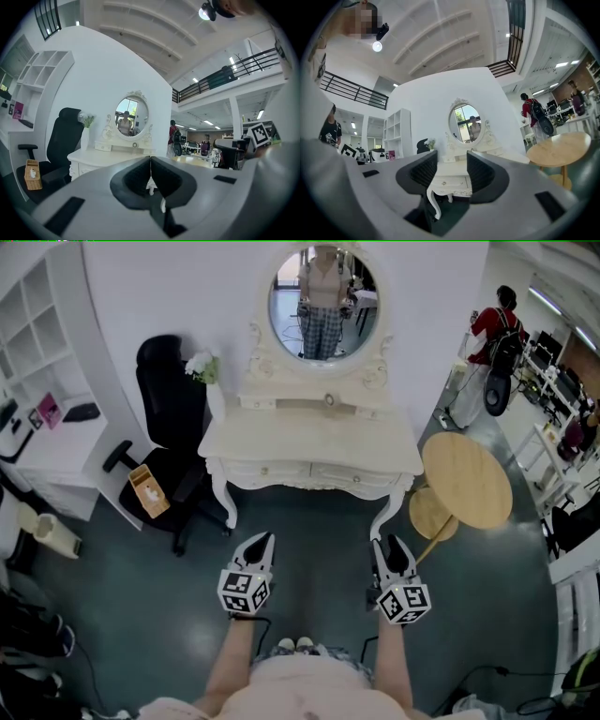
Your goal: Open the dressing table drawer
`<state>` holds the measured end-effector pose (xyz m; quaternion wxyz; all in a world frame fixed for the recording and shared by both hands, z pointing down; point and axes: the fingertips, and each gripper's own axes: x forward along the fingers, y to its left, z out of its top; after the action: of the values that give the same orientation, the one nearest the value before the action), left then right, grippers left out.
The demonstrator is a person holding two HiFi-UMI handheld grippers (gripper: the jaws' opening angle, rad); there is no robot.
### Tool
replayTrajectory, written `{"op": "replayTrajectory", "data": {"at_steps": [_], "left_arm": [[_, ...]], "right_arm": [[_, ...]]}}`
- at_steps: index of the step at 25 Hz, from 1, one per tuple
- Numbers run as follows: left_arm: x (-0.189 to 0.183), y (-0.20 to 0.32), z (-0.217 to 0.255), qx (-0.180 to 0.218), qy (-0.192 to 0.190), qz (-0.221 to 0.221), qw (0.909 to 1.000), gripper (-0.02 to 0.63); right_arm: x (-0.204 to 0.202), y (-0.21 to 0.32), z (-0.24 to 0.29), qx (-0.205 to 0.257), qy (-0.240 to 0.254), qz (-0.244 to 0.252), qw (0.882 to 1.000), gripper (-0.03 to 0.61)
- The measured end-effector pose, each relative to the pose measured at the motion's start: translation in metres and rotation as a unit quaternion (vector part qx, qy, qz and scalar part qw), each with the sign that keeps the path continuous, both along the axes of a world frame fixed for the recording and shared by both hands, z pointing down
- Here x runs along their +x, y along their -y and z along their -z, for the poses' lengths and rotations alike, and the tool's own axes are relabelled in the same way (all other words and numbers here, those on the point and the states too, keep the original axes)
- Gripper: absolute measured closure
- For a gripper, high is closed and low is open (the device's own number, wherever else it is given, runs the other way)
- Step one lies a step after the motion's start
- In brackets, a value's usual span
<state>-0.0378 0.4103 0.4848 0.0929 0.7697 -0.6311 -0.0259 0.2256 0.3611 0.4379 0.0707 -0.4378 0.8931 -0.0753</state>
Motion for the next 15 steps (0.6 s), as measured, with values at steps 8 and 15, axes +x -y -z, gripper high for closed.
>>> {"op": "replayTrajectory", "data": {"at_steps": [8, 15], "left_arm": [[-0.009, -0.002, -0.002, -0.002, -0.003, 0.002, 1.0, 0.586], [-0.018, -0.007, -0.001, 0.002, -0.002, -0.002, 1.0, 0.586]], "right_arm": [[-0.012, -0.002, 0.005, 0.012, -0.005, 0.007, 1.0, 0.143], [-0.016, -0.005, -0.004, -0.008, -0.005, 0.003, 1.0, 0.089]]}}
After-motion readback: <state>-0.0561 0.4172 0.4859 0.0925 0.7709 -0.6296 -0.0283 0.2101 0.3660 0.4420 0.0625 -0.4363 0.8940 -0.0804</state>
